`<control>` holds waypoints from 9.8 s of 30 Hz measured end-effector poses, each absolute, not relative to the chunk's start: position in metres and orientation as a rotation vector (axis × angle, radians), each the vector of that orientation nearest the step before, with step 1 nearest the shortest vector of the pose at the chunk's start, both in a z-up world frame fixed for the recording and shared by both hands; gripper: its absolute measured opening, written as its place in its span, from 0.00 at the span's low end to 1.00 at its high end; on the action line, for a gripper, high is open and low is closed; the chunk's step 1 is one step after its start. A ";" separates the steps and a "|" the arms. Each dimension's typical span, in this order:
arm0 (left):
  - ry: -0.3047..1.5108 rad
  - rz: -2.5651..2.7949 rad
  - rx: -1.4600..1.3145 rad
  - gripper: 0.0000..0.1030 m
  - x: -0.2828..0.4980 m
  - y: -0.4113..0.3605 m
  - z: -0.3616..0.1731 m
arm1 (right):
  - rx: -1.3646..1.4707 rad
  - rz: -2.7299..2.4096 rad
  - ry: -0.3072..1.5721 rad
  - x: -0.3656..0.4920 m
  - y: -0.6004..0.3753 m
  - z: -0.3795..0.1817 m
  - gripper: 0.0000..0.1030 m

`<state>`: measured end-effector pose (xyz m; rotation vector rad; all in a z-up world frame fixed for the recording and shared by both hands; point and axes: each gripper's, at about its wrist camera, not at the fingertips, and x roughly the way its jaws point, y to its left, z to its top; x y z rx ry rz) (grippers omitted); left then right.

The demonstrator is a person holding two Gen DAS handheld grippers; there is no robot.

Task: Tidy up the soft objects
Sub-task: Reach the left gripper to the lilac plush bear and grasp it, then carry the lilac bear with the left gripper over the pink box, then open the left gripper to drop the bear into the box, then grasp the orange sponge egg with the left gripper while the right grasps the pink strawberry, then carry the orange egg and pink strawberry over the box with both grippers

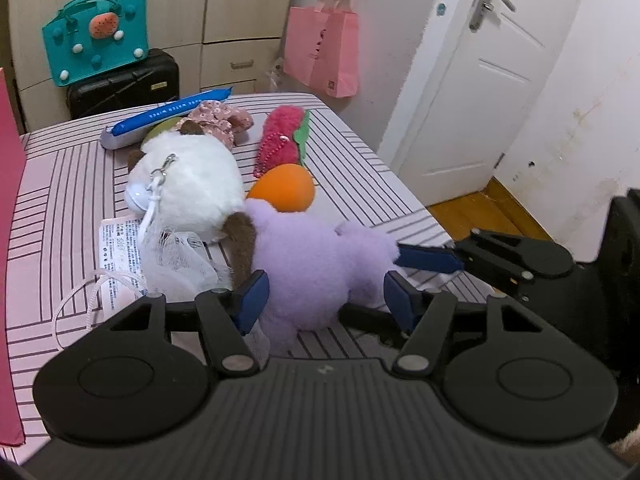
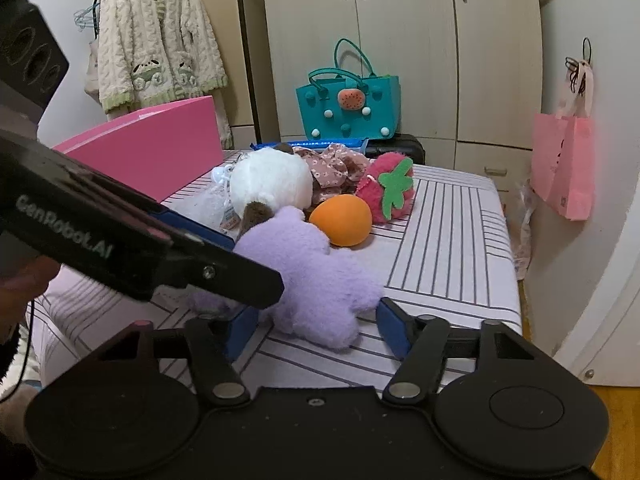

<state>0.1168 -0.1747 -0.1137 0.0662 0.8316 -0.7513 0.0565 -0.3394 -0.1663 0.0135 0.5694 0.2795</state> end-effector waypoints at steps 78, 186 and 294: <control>0.725 -0.575 -0.029 0.61 0.064 0.023 0.017 | -0.115 0.570 0.631 0.040 -0.179 -0.023 0.45; 0.823 -0.671 0.226 0.83 0.082 -0.014 0.043 | -0.132 0.651 0.673 0.068 -0.223 0.016 0.58; 0.826 -0.719 0.175 0.35 0.128 -0.178 -0.068 | 0.177 0.399 0.813 0.128 -0.398 -0.113 0.38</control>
